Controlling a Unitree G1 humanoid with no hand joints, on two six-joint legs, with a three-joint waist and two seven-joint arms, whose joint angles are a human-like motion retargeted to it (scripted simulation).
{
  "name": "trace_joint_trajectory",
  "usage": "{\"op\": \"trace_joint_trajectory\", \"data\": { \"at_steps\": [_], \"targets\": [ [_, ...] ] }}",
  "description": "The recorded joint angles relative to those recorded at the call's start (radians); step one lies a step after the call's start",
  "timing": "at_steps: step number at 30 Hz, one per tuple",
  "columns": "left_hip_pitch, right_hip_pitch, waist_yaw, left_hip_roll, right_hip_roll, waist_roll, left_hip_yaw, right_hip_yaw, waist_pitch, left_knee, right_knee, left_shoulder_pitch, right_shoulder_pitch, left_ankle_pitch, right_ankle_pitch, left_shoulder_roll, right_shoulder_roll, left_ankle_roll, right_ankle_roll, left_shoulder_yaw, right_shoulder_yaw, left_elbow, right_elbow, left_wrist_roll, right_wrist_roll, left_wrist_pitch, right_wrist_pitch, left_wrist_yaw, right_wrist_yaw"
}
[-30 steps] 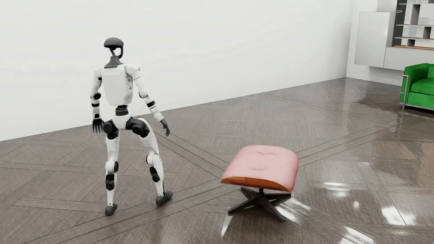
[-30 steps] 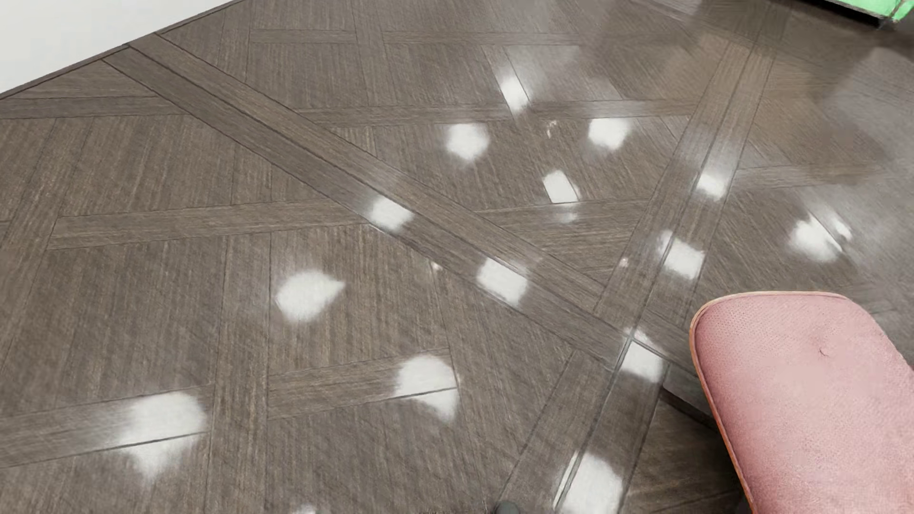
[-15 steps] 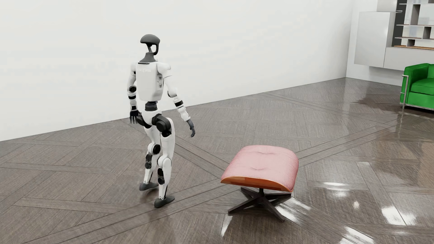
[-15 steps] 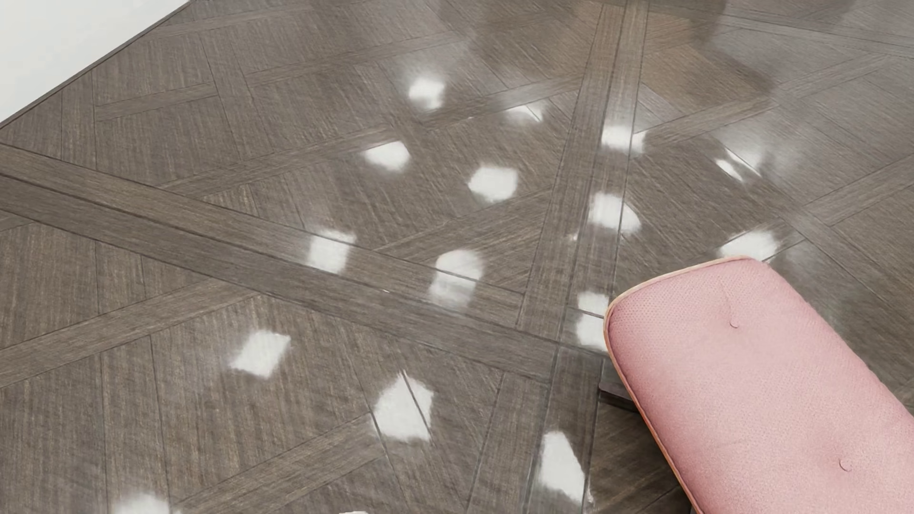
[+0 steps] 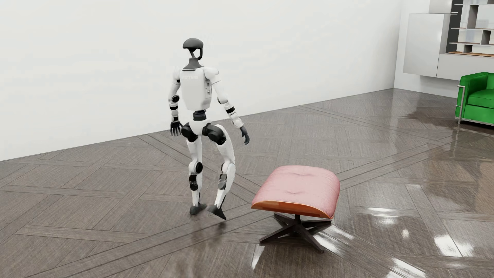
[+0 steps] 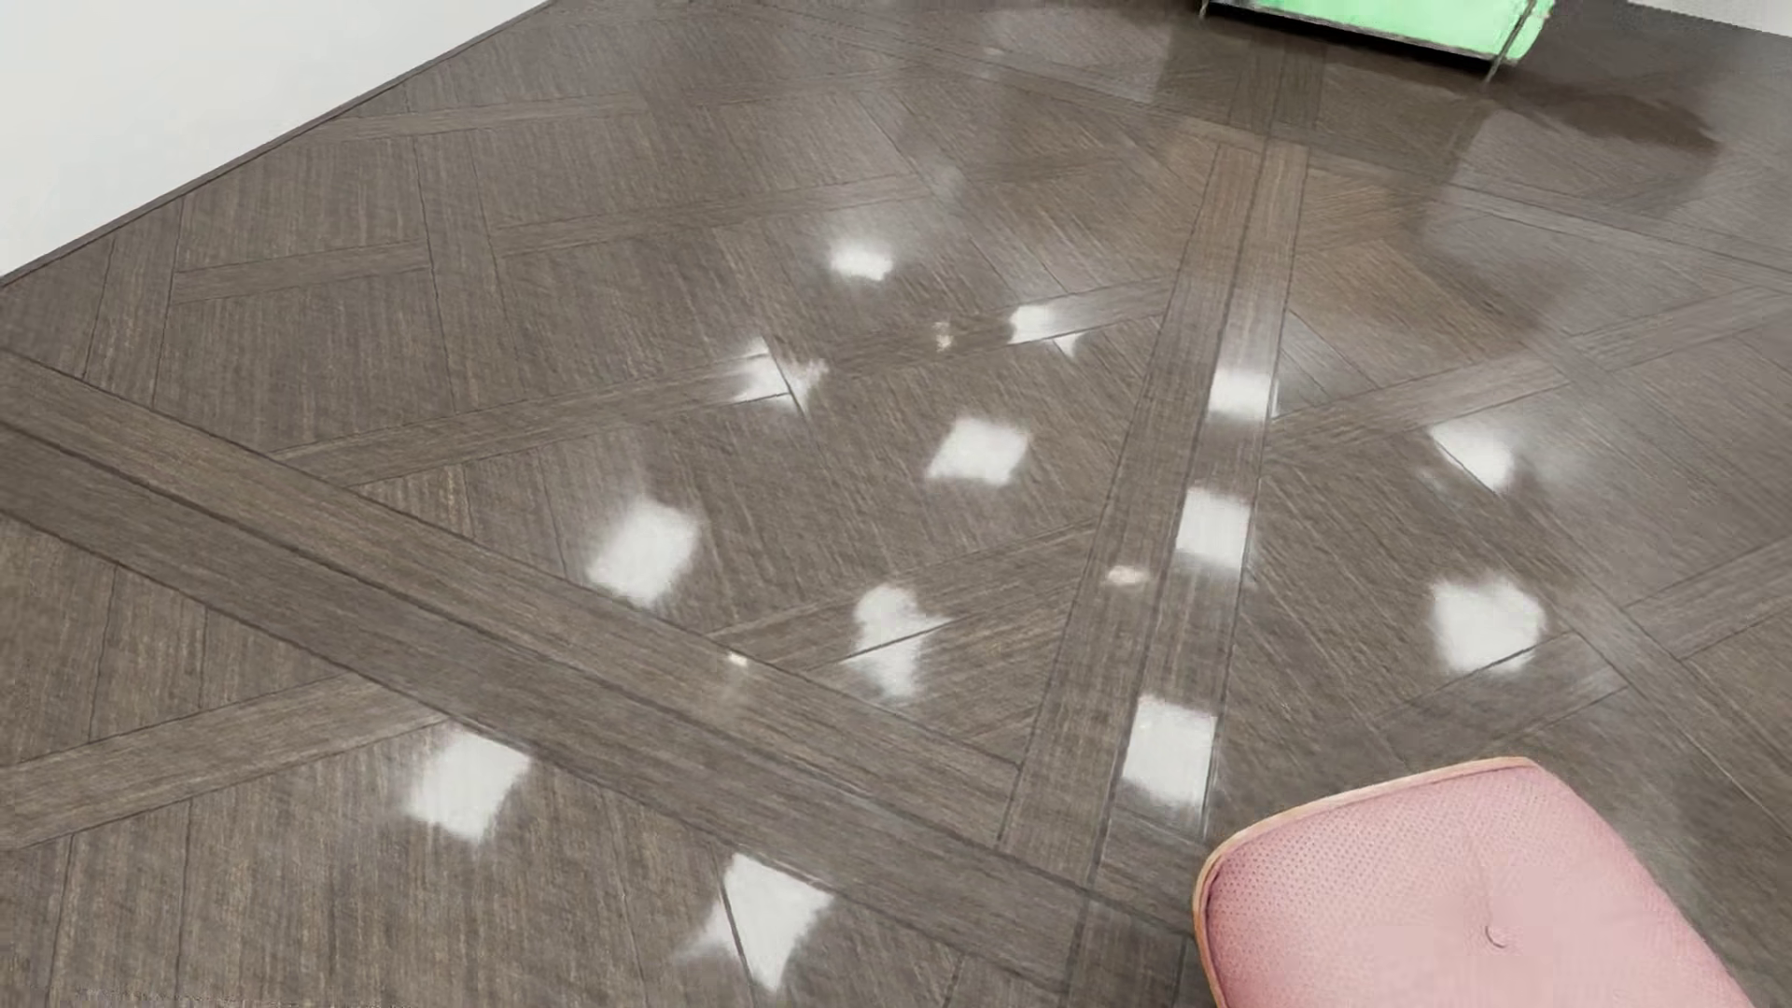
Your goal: Rest on the chair
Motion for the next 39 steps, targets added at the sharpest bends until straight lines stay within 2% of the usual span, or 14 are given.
{"op": "trace_joint_trajectory", "data": {
  "at_steps": [3, 5, 7, 8, 10, 13, 15, 17, 18, 22, 27, 30, 35, 39],
  "targets": [
    [0.024, -0.082, -0.029, 0.074, -0.026, 0.009, -0.005, 0.048, 0.009, 0.017, -0.235, -0.028, 0.000, -0.026, -0.027, 0.002, 0.006, -0.040, -0.103, -0.033, -0.022, -0.029, -0.004, -0.010, -0.016, -0.028, 0.000, 0.017, -0.010],
    [-0.015, -0.062, -0.028, 0.121, -0.061, 0.015, -0.031, 0.087, -0.004, 0.087, -0.447, -0.023, 0.024, -0.046, 0.024, -0.010, 0.005, -0.084, -0.105, -0.074, -0.048, -0.048, -0.006, -0.019, 0.012, -0.041, -0.008, 0.036, -0.056],
    [-0.054, -0.023, -0.024, 0.166, -0.095, 0.028, -0.070, 0.148, -0.010, 0.139, -0.555, -0.026, 0.046, -0.047, 0.108, -0.029, -0.011, -0.102, -0.085, -0.081, -0.053, -0.055, -0.028, 0.002, 0.023, -0.012, 0.043, 0.058, -0.053],
    [-0.079, -0.008, -0.017, 0.183, -0.103, 0.028, -0.091, 0.146, -0.017, 0.144, -0.555, -0.022, 0.052, -0.027, 0.112, -0.032, -0.014, -0.118, -0.058, -0.085, -0.058, -0.064, -0.028, 0.002, 0.035, -0.011, 0.037, 0.060, -0.064],
    [-0.126, 0.039, -0.002, 0.214, -0.090, 0.023, -0.130, 0.104, -0.016, 0.116, -0.523, -0.028, 0.057, 0.056, -0.036, -0.033, -0.016, -0.150, -0.047, -0.075, -0.064, -0.073, -0.033, 0.008, 0.037, -0.008, 0.031, 0.061, -0.077],
    [-0.227, 0.104, 0.017, 0.250, -0.028, 0.027, -0.160, 0.056, 0.000, 0.017, -0.563, -0.068, 0.029, 0.271, -0.214, -0.030, -0.017, -0.191, -0.111, -0.077, -0.061, -0.077, -0.031, -0.028, 0.092, -0.015, 0.013, 0.096, -0.137],
    [-0.273, 0.090, 0.018, 0.227, 0.014, 0.027, -0.147, 0.024, 0.022, 0.012, -0.551, -0.086, 0.003, 0.213, -0.215, -0.031, -0.015, -0.225, -0.147, -0.112, -0.063, -0.074, -0.027, -0.025, 0.098, -0.013, 0.021, 0.101, -0.165],
    [-0.313, 0.100, 0.033, 0.160, 0.050, 0.032, -0.142, 0.010, 0.044, 0.155, -0.603, -0.117, 0.004, 0.021, -0.187, -0.034, -0.026, -0.163, -0.186, -0.148, -0.082, -0.067, -0.052, 0.008, 0.112, -0.010, 0.019, 0.090, -0.184],
    [-0.294, 0.125, 0.039, 0.132, 0.056, 0.022, -0.119, -0.008, 0.078, 0.215, -0.652, -0.138, -0.011, -0.051, -0.153, -0.034, -0.015, -0.117, -0.137, -0.201, -0.062, -0.056, -0.032, 0.001, 0.091, -0.037, -0.052, 0.106, -0.231],
    [-0.217, 0.116, 0.039, 0.062, 0.089, 0.025, -0.044, -0.043, 0.091, 0.347, -0.748, -0.171, -0.041, -0.150, -0.103, -0.011, 0.013, -0.035, -0.172, -0.204, -0.074, -0.067, -0.005, 0.036, 0.045, -0.044, -0.040, 0.065, -0.157],
    [-0.089, 0.029, 0.016, 0.028, 0.097, 0.030, -0.017, -0.049, 0.094, 0.165, -0.708, -0.212, -0.077, -0.137, -0.108, -0.002, 0.032, -0.020, -0.189, -0.209, -0.057, -0.057, -0.014, 0.036, 0.040, -0.035, -0.042, 0.056, -0.157],
    [-0.052, 0.021, 0.010, 0.026, 0.095, 0.061, -0.014, -0.062, 0.112, 0.082, -0.687, -0.229, -0.078, -0.135, -0.109, -0.020, 0.018, -0.004, -0.184, -0.217, -0.048, -0.058, -0.034, 0.037, 0.043, -0.034, -0.061, 0.068, -0.184],
    [-0.116, -0.117, 0.010, -0.006, 0.050, 0.047, -0.029, -0.016, 0.155, 0.166, -0.454, -0.259, -0.113, -0.136, -0.142, -0.007, 0.005, -0.006, -0.173, -0.220, -0.056, -0.097, -0.078, 0.078, 0.016, -0.028, -0.043, 0.053, -0.155],
    [-0.255, -0.221, 0.003, 0.001, 0.073, 0.055, -0.059, 0.067, 0.201, 0.347, -0.265, -0.311, -0.175, -0.189, -0.174, 0.008, 0.004, -0.021, -0.158, -0.241, -0.020, -0.105, -0.094, 0.061, -0.004, -0.019, -0.026, 0.066, -0.127]
  ]
}}
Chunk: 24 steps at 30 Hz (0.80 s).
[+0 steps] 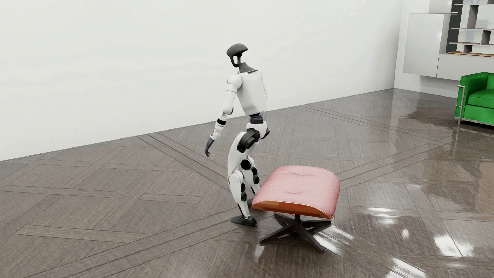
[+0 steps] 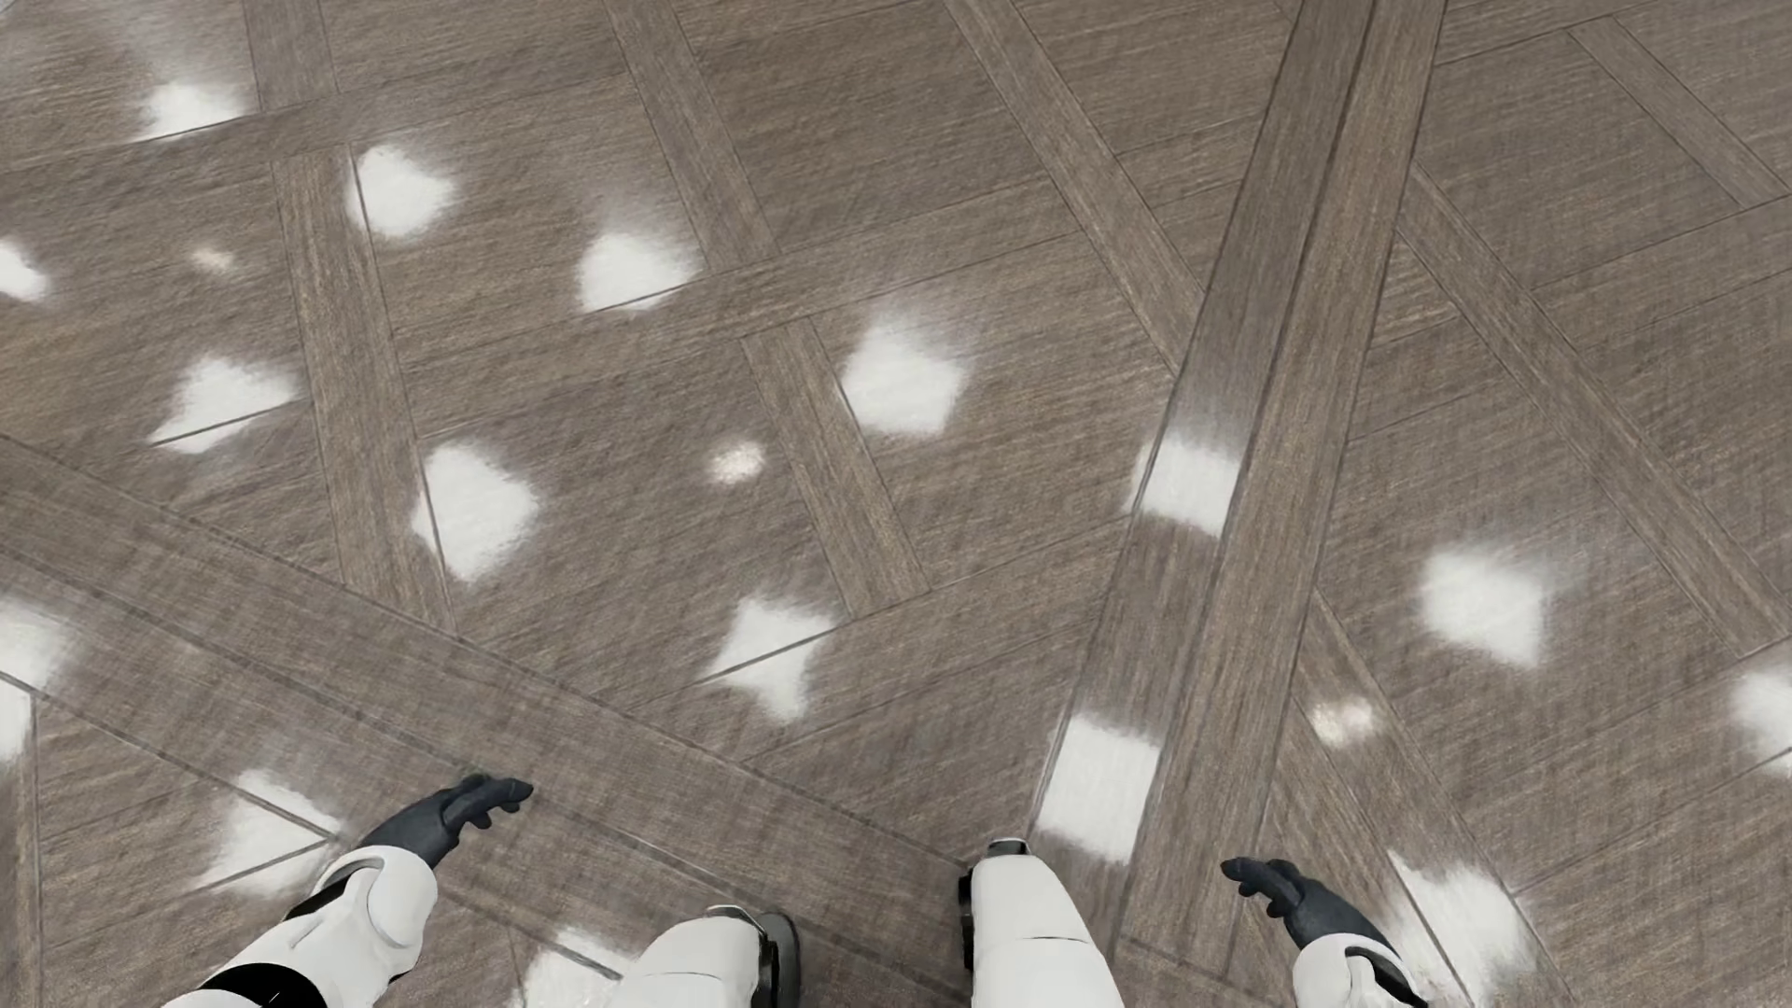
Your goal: Rest on the chair
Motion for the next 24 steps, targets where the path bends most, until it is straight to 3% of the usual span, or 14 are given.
{"op": "trace_joint_trajectory", "data": {
  "at_steps": [2, 4, 6, 7, 10, 24],
  "targets": [
    [-0.083, -0.035, 0.010, 0.009, 0.004, -0.012, -0.007, -0.003, 0.027, 0.095, 0.049, -0.045, -0.037, -0.020, 0.008, 0.008, 0.006, -0.015, 0.016, -0.019, 0.002, -0.010, -0.009, 0.002, -0.008, 0.000, 0.000, 0.000, -0.001],
    [-0.172, -0.062, 0.026, 0.003, 0.006, -0.019, -0.027, -0.011, 0.054, 0.204, 0.053, -0.099, -0.079, -0.052, -0.056, 0.002, 0.003, 0.009, -0.035, -0.032, 0.001, -0.015, -0.027, 0.005, -0.023, -0.017, -0.007, 0.016, -0.010],
    [-0.265, -0.163, 0.030, 0.004, 0.015, -0.024, -0.047, 0.008, 0.094, 0.327, 0.179, -0.150, -0.141, -0.090, -0.086, 0.003, 0.002, 0.017, -0.035, -0.043, 0.013, -0.033, -0.037, 0.006, -0.051, -0.025, -0.010, 0.024, 0.009],
    [-0.335, -0.230, 0.023, -0.001, 0.007, -0.009, -0.062, 0.030, 0.068, 0.391, 0.241, -0.150, -0.139, -0.123, -0.106, -0.015, -0.008, 0.031, -0.072, 0.009, 0.031, -0.031, -0.062, 0.004, 0.024, -0.006, 0.031, -0.001, -0.015],
    [-0.466, -0.360, 0.025, 0.003, 0.002, -0.003, -0.075, 0.048, 0.097, 0.532, 0.384, -0.215, -0.208, -0.163, -0.155, -0.043, -0.016, 0.022, -0.078, -0.004, 0.046, -0.024, -0.080, -0.014, 0.023, -0.006, 0.039, 0.014, -0.020],
    [-0.856, -0.761, 0.032, -0.005, 0.004, 0.004, -0.131, 0.130, 0.233, 0.931, 0.807, -0.447, -0.491, -0.231, -0.231, -0.061, -0.029, -0.003, -0.077, -0.077, 0.168, -0.095, -0.084, 0.009, 0.029, -0.004, 0.065, 0.014, -0.021]
  ]
}}
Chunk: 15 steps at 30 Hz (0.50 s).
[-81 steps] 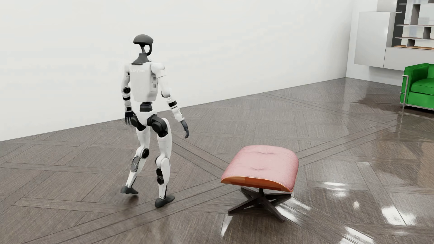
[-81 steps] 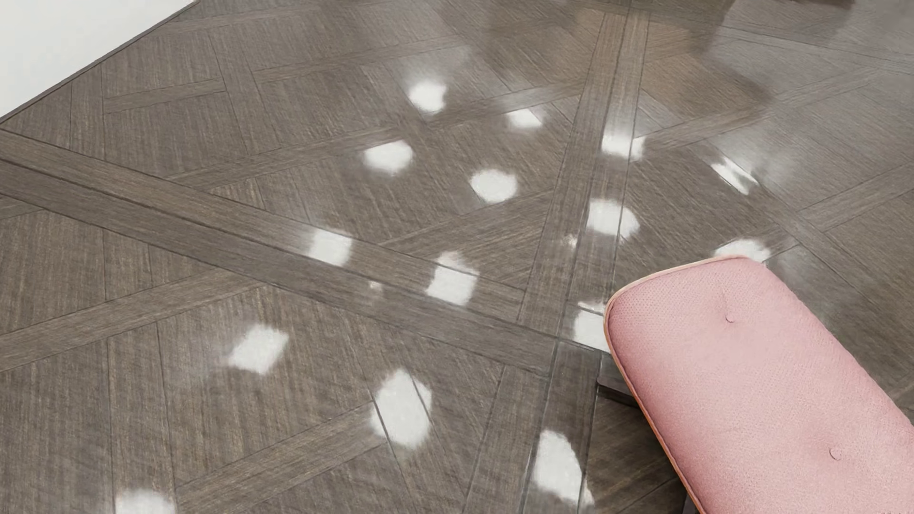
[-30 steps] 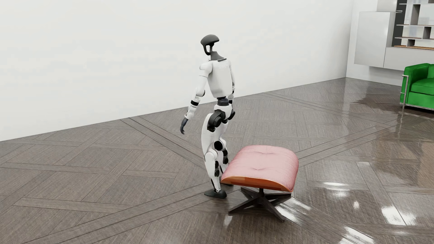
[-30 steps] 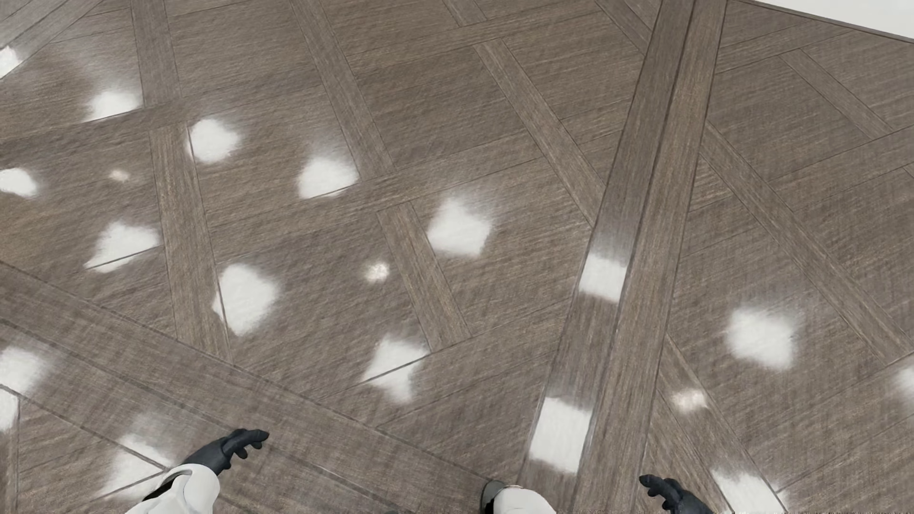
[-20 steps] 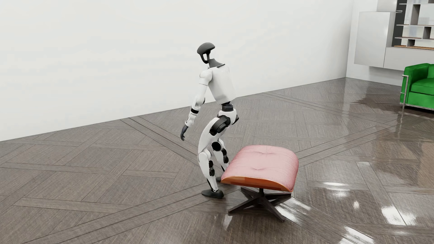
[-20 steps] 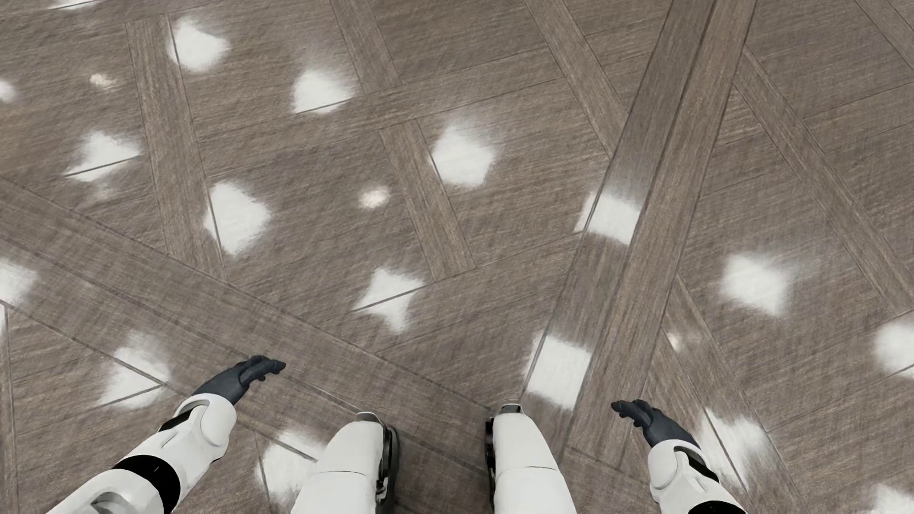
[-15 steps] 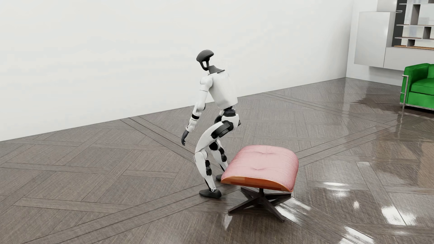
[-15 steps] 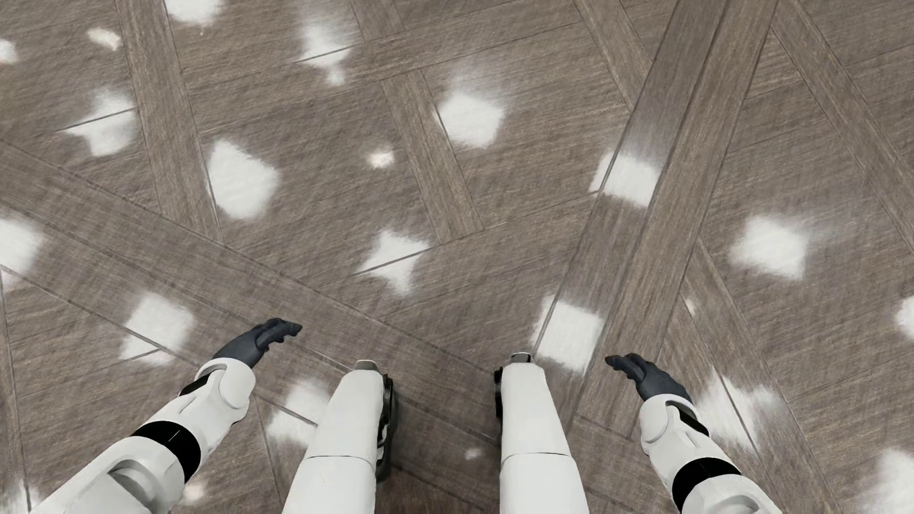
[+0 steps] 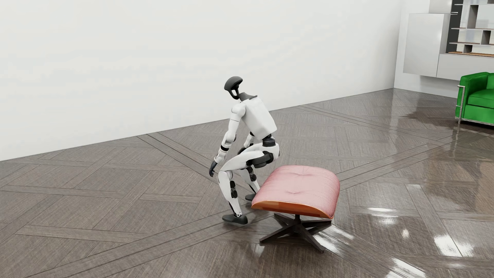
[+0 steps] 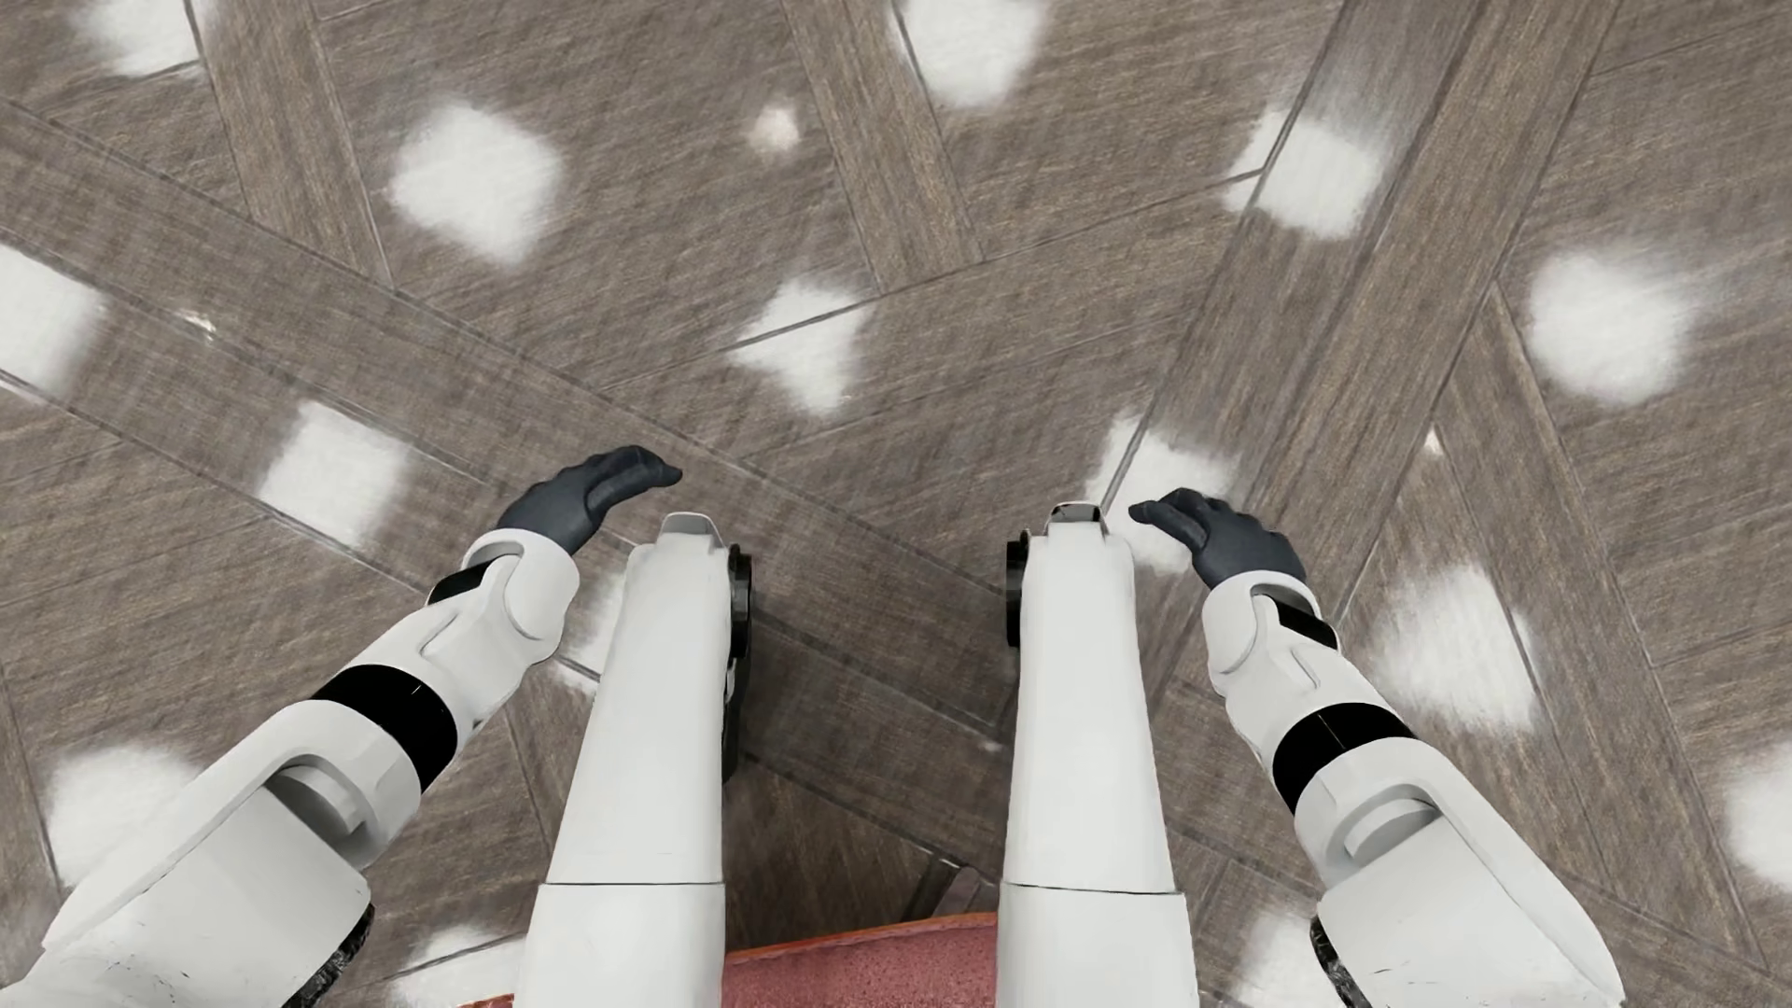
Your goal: Rest on the chair
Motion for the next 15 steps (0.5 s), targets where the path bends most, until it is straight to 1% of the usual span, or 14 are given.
{"op": "trace_joint_trajectory", "data": {
  "at_steps": [3, 6, 11, 13, 15],
  "targets": [
    [-0.061, -0.063, -0.001, -0.010, 0.017, -0.005, -0.008, 0.020, 0.038, 0.057, 0.062, -0.058, -0.069, 0.002, 0.005, -0.005, 0.005, -0.008, -0.016, -0.031, 0.024, 0.001, 0.011, -0.007, 0.022, -0.001, 0.002, 0.015, -0.020],
    [-0.094, -0.091, 0.001, -0.004, 0.013, -0.011, -0.014, 0.022, 0.063, 0.101, 0.105, -0.081, -0.095, 0.021, 0.023, -0.017, 0.014, -0.019, -0.007, -0.056, 0.030, -0.009, 0.012, -0.006, 0.025, -0.001, 0.002, 0.026, -0.027],
    [-0.082, -0.072, -0.002, 0.012, 0.014, -0.015, -0.015, 0.018, 0.059, 0.157, 0.162, -0.007, -0.046, 0.081, 0.055, -0.035, 0.038, -0.034, -0.017, -0.027, 0.010, -0.029, 0.004, 0.005, 0.008, 0.006, 0.010, 0.023, -0.002],
    [-0.072, -0.058, 0.001, 0.009, 0.017, -0.016, -0.016, 0.017, 0.049, 0.171, 0.175, 0.032, -0.016, 0.098, 0.059, -0.037, 0.044, -0.025, -0.019, -0.023, 0.002, -0.023, -0.007, 0.015, 0.014, 0.016, 0.010, -0.006, 0.026],
    [-0.063, -0.046, 0.003, 0.012, 0.016, -0.015, -0.017, 0.014, 0.037, 0.189, 0.189, 0.070, 0.016, 0.101, 0.059, -0.035, 0.047, -0.016, -0.015, -0.022, -0.010, -0.012, -0.034, 0.031, 0.005, 0.027, 0.007, -0.019, 0.049]
  ]
}}
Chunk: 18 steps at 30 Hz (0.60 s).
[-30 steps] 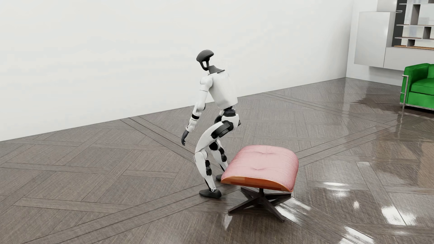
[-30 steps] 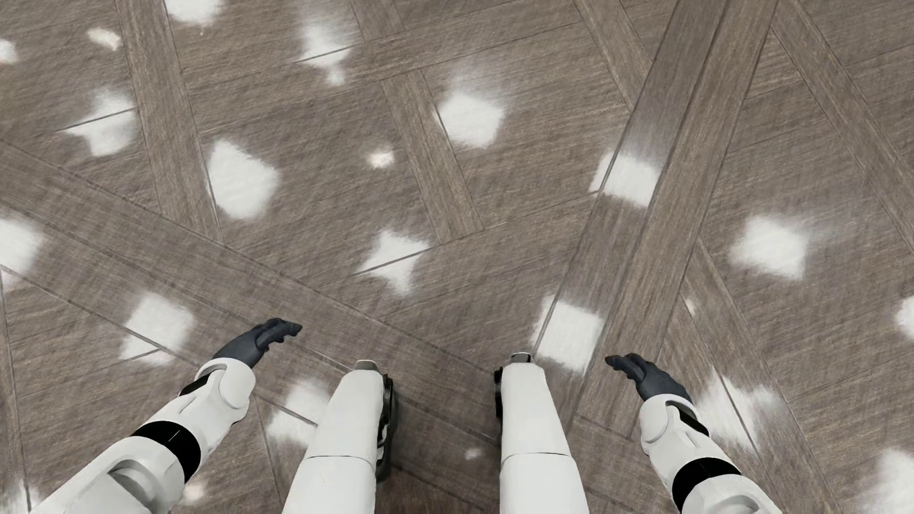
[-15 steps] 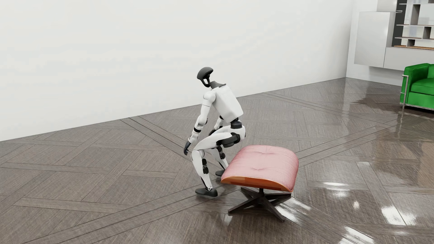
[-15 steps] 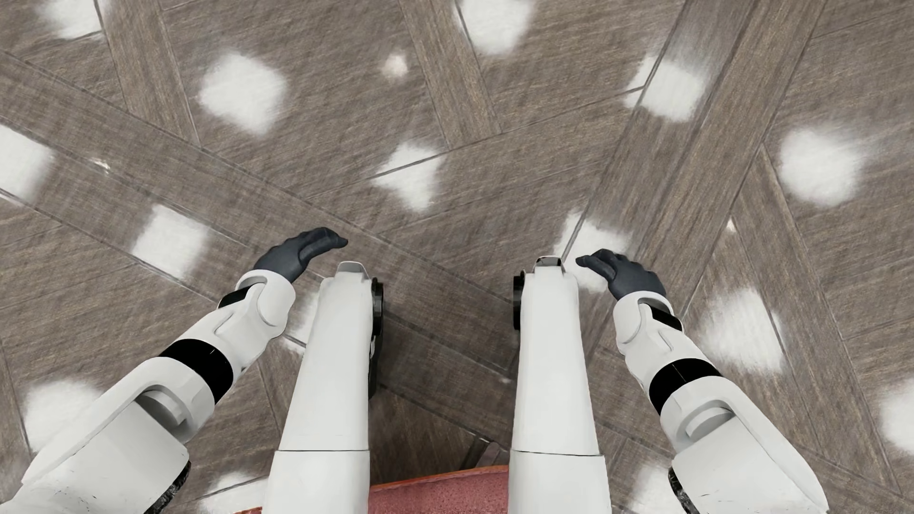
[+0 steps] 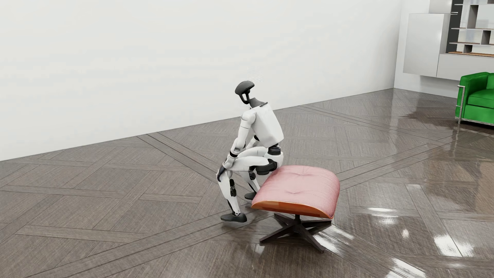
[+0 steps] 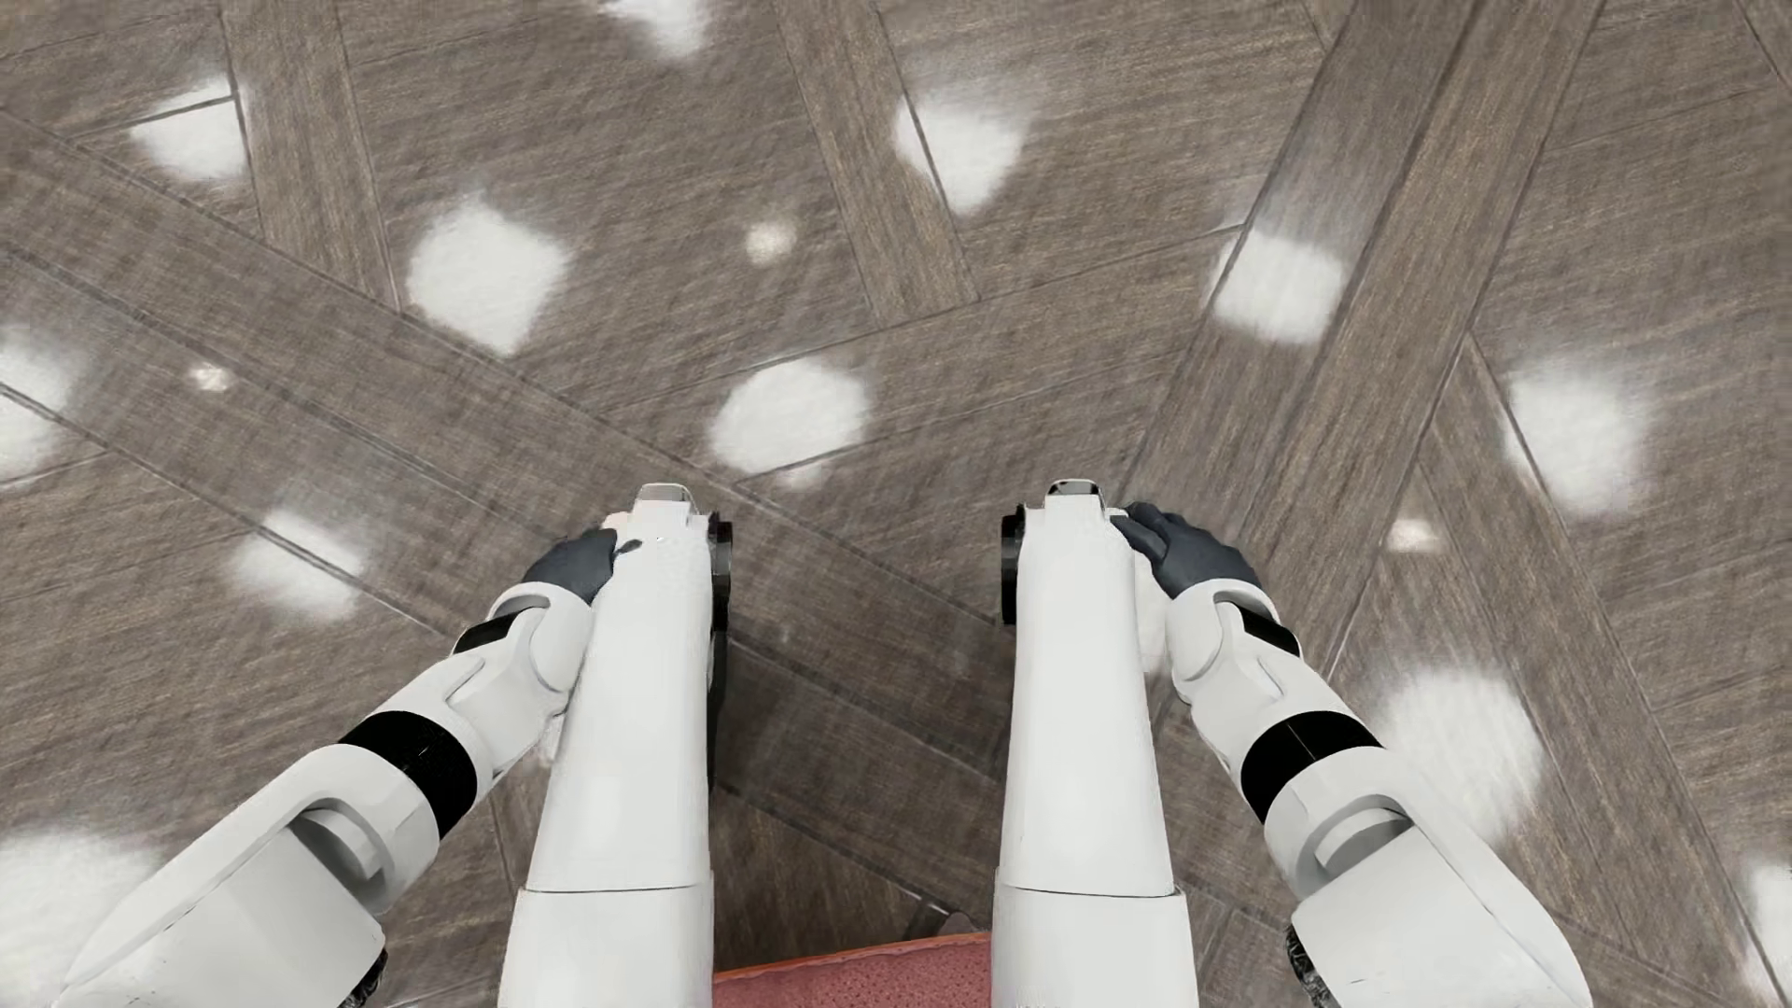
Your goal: Rest on the chair
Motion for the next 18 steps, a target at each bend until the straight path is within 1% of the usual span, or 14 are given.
{"op": "trace_joint_trajectory", "data": {
  "at_steps": [2, 4, 6, 7, 11, 12, 15, 17, 18],
  "targets": [
    [0.009, 0.012, 0.001, 0.007, 0.005, 0.001, 0.000, -0.003, -0.016, 0.022, 0.014, 0.028, 0.030, -0.001, -0.004, -0.006, -0.003, 0.004, -0.003, 0.007, -0.003, 0.019, -0.032, -0.006, -0.023, 0.012, 0.007, -0.028, 0.054],
    [0.017, 0.023, -0.002, 0.006, 0.009, 0.007, -0.002, -0.004, -0.033, 0.042, 0.027, 0.049, 0.052, -0.002, -0.006, -0.017, 0.001, 0.014, -0.003, 0.013, -0.003, 0.044, -0.041, -0.014, -0.031, 0.024, 0.016, -0.048, 0.093],
    [0.026, 0.033, -0.006, 0.010, 0.009, 0.009, -0.006, -0.006, -0.043, 0.059, 0.039, 0.070, 0.066, 0.000, -0.002, -0.025, 0.020, 0.021, 0.000, 0.010, -0.015, 0.055, -0.028, -0.023, -0.022, 0.028, 0.021, -0.039, 0.101],
    [0.035, 0.039, -0.007, 0.004, 0.008, 0.009, -0.004, -0.009, -0.047, 0.063, 0.044, 0.076, 0.069, 0.001, 0.000, -0.031, 0.030, 0.038, -0.001, 0.011, -0.022, 0.065, -0.014, -0.036, -0.014, 0.031, 0.025, -0.031, 0.095],
    [0.058, 0.062, -0.010, 0.011, 0.006, 0.015, -0.004, -0.013, -0.056, 0.093, 0.068, 0.096, 0.083, 0.002, 0.002, -0.042, 0.035, 0.044, 0.004, 0.030, -0.030, 0.112, 0.044, -0.081, 0.016, 0.023, 0.018, 0.013, 0.050],
    [0.059, 0.064, -0.008, 0.013, 0.010, 0.014, -0.005, -0.014, -0.058, 0.101, 0.072, 0.089, 0.083, 0.003, 0.005, -0.044, 0.035, 0.036, 0.004, 0.039, -0.041, 0.137, 0.062, -0.111, 0.034, 0.025, 0.019, 0.016, 0.035],
    [0.068, 0.074, -0.011, 0.013, 0.014, 0.011, -0.005, -0.015, -0.059, 0.111, 0.082, 0.092, 0.083, 0.008, 0.007, -0.039, 0.031, 0.040, 0.000, 0.047, -0.052, 0.176, 0.117, -0.141, 0.080, 0.029, 0.017, 0.018, 0.010],
    [0.076, 0.081, -0.010, 0.009, 0.013, 0.010, -0.005, -0.017, -0.062, 0.112, 0.086, 0.099, 0.088, 0.012, 0.009, -0.042, 0.030, 0.046, -0.003, 0.052, -0.048, 0.199, 0.155, -0.157, 0.083, 0.036, 0.033, 0.013, 0.017],
    [0.080, 0.084, -0.012, 0.009, 0.013, 0.010, -0.005, -0.018, -0.065, 0.112, 0.087, 0.108, 0.092, 0.014, 0.010, -0.042, 0.033, 0.049, -0.006, 0.062, -0.044, 0.204, 0.174, -0.155, 0.082, 0.041, 0.043, 0.006, 0.031]
  ]
}}
